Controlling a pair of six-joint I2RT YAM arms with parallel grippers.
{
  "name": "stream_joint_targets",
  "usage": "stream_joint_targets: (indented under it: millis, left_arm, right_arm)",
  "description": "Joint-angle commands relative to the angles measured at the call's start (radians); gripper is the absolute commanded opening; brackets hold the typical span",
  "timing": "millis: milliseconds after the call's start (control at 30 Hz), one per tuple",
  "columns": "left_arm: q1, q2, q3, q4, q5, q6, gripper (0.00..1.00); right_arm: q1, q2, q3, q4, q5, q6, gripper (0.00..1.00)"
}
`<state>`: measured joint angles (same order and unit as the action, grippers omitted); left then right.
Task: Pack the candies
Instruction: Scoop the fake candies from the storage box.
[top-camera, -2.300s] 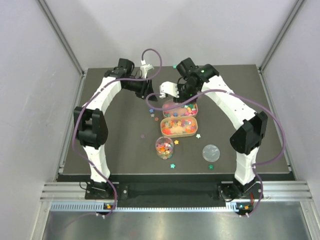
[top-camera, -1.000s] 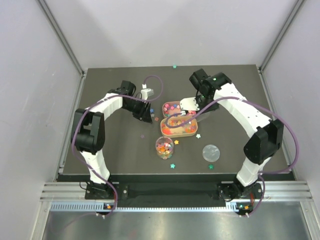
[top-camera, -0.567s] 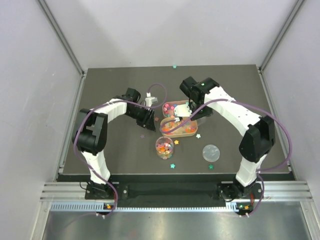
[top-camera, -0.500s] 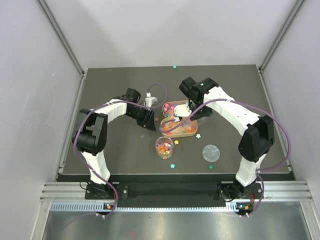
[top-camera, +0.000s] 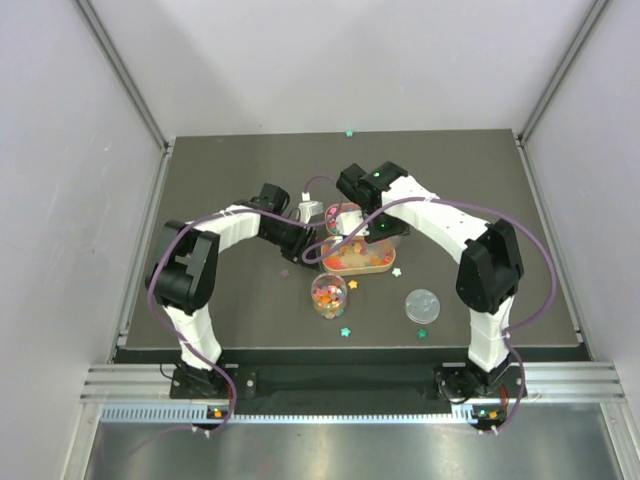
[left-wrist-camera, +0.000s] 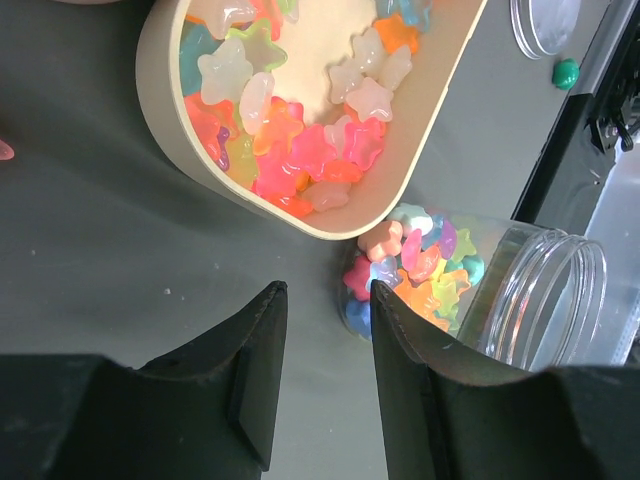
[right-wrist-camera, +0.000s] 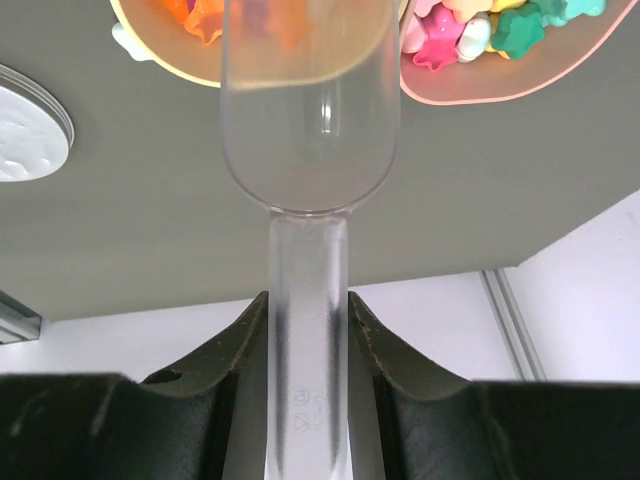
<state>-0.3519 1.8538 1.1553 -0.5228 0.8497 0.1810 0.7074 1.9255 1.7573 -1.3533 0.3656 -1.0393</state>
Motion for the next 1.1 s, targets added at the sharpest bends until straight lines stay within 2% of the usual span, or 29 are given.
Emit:
stream_joint_targets:
  millis: [0, 400, 833, 1067]
  left_arm:
    - [-0.001, -0.01, -0.003, 0.026, 0.054, 0.018, 0.43]
    - [-0.012, 0.056, 0.044, -0.022, 0.095, 0.037, 0.42]
    - [-0.013, 0.093, 0.072, -0.005, 0.094, 0.02, 0.39]
    - [-0.013, 0.117, 0.107, -0.019, 0.092, 0.017, 0.38]
  right_arm:
    - [0.04, 0.03, 0.042, -0.118, 0.044, 0.057, 0.0]
    - [0.046, 0.076, 0.05, -0.116, -0.054, 0.087, 0.0]
    - [0.017, 0.128, 0.059, -0.055, -0.139, 0.024, 0.0]
    - [0.007, 0.179, 0.126, -0.032, -0.2, 0.012, 0.0]
